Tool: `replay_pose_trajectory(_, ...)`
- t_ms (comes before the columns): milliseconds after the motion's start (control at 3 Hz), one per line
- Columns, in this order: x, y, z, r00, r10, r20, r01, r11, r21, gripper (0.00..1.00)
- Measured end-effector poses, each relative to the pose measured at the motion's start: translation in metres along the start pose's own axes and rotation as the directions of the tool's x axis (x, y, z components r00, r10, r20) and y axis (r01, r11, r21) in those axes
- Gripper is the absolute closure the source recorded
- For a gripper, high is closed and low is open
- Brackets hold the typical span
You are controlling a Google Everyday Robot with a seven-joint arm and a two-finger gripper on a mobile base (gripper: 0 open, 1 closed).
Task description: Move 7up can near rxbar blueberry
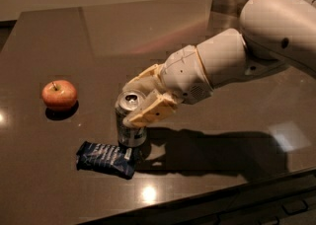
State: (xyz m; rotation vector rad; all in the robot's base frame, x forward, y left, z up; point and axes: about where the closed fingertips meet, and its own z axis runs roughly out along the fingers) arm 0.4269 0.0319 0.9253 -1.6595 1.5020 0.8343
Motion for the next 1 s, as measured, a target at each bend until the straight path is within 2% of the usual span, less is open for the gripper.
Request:
replay_pose_trajectory(333, -0.0021, 0.0013, 0.0013, 1.000, -0.005, -0.002, 0.005, 1.0000, -0.002, 0.05)
replay_pose_trajectory(667, -0.0035, 0.0021, 0.0021, 1.000, -0.008, -0.003, 0.008, 1.0000, -0.004, 0.00)
replay_pose_trajectory(1000, -0.0035, 0.0021, 0.0021, 1.000, -0.008, -0.003, 0.008, 1.0000, -0.004, 0.00)
